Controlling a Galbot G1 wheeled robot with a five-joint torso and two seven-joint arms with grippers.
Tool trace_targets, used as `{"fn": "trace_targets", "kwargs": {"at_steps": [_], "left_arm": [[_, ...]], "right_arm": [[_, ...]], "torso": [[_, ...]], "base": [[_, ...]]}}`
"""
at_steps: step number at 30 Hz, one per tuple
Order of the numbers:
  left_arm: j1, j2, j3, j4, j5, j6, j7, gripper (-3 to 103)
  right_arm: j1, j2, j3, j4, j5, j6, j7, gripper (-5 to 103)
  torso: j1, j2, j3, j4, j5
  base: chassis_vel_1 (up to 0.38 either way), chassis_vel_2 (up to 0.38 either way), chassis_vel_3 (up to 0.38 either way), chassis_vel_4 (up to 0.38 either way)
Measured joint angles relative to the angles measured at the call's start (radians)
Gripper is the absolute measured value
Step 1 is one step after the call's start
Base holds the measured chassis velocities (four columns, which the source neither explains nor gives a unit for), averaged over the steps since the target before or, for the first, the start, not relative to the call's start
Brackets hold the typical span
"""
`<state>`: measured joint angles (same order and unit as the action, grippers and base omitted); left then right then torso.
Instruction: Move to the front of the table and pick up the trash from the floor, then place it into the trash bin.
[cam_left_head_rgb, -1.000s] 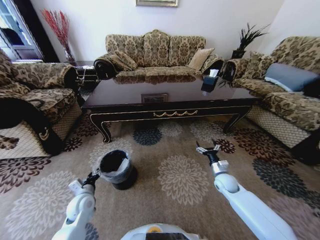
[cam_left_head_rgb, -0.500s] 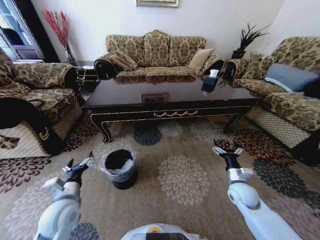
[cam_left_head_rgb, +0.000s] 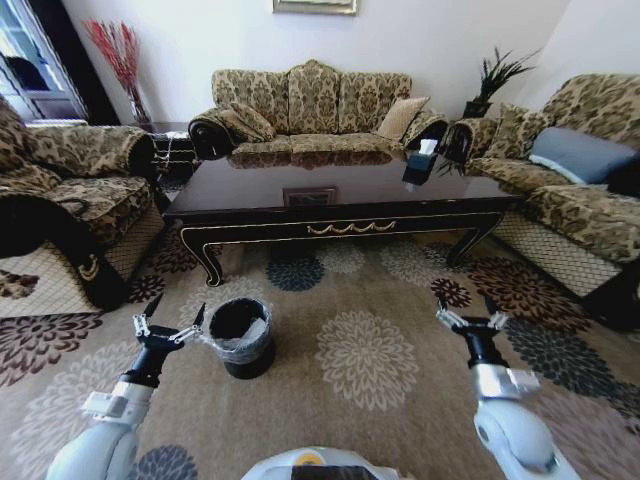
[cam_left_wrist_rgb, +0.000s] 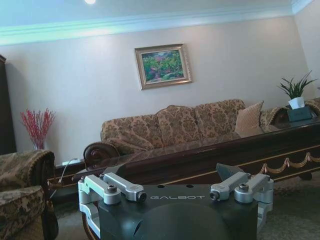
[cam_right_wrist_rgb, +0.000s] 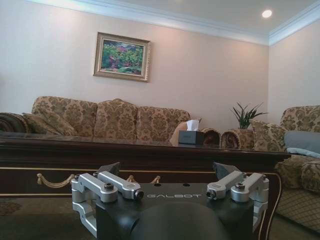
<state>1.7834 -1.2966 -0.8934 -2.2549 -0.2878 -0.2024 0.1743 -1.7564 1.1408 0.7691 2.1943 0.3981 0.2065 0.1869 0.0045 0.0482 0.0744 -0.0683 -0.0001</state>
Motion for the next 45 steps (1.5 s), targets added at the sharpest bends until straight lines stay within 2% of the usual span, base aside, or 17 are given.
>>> {"fn": "trace_targets", "kwargs": {"at_steps": [2, 3, 6, 7, 10, 14, 18, 22, 26, 30, 45], "left_arm": [[0.029, -0.008, 0.017, -0.022, 0.000, 0.017, -0.033, 100], [0.042, -0.010, 0.028, -0.031, 0.002, 0.040, -0.068, 100], [0.051, -0.008, 0.039, -0.039, 0.002, 0.075, -0.113, 100], [0.061, -0.003, 0.049, -0.048, -0.014, 0.107, -0.152, 100], [0.080, 0.002, 0.060, -0.076, -0.043, 0.177, -0.217, 100], [0.092, -0.008, 0.057, -0.090, -0.017, 0.176, -0.213, 100], [0.103, -0.028, 0.060, -0.116, -0.036, 0.179, -0.211, 100], [0.100, -0.042, 0.069, -0.127, -0.050, 0.198, -0.228, 100], [0.097, -0.042, 0.079, -0.124, -0.047, 0.205, -0.233, 100], [0.094, -0.033, 0.077, -0.126, -0.048, 0.206, -0.233, 100], [0.094, 0.000, 0.080, -0.109, -0.045, 0.206, -0.232, 100]], "right_arm": [[-0.011, 0.004, -0.002, 0.036, 0.001, -0.042, -0.003, 100], [-0.018, 0.004, -0.001, 0.052, 0.001, -0.065, -0.004, 100], [-0.029, 0.008, 0.006, 0.061, -0.003, -0.081, -0.004, 100], [-0.041, 0.015, 0.014, 0.064, -0.016, -0.084, -0.004, 100], [-0.050, 0.027, 0.016, 0.051, -0.019, -0.016, -0.033, 100], [-0.064, 0.039, 0.029, 0.047, -0.015, 0.021, -0.086, 100], [-0.085, 0.038, 0.052, 0.053, -0.021, 0.043, -0.146, 100], [-0.107, 0.026, 0.069, 0.070, -0.030, 0.046, -0.172, 100], [-0.131, 0.053, 0.079, 0.089, -0.039, 0.053, -0.203, 100], [-0.135, 0.076, 0.079, 0.092, -0.054, 0.053, -0.211, 100], [-0.111, 0.088, 0.061, 0.053, -0.069, 0.053, -0.212, 100]], "torso": [[0.000, 0.000, 0.000, 0.0006, 0.0001], [0.000, 0.000, 0.000, 0.0008, 0.0001], [0.000, 0.000, 0.000, 0.0008, 0.0000], [0.000, 0.000, 0.000, 0.0000, 0.0000], [0.000, 0.000, 0.000, 0.0002, 0.0002], [0.000, 0.000, 0.000, 0.0004, 0.0002], [0.000, 0.000, 0.000, 0.0003, 0.0003], [0.000, 0.000, 0.000, 0.0004, 0.0001], [0.000, 0.000, 0.000, 0.0002, 0.0000], [0.000, 0.000, 0.000, 0.0002, 0.0001], [0.000, 0.000, 0.000, 0.0002, 0.0001]], "base": [[0.000, 0.000, 0.000, 0.000], [0.000, 0.000, 0.000, 0.000], [0.000, 0.000, 0.000, 0.000], [0.000, 0.000, 0.000, 0.000], [0.000, 0.000, 0.000, 0.000], [0.000, 0.000, 0.000, 0.000], [0.000, 0.000, 0.000, 0.000], [0.000, 0.000, 0.000, 0.000], [0.000, 0.000, 0.000, 0.000], [0.000, 0.000, 0.000, 0.000], [0.091, -0.101, -0.094, 0.101]]}}
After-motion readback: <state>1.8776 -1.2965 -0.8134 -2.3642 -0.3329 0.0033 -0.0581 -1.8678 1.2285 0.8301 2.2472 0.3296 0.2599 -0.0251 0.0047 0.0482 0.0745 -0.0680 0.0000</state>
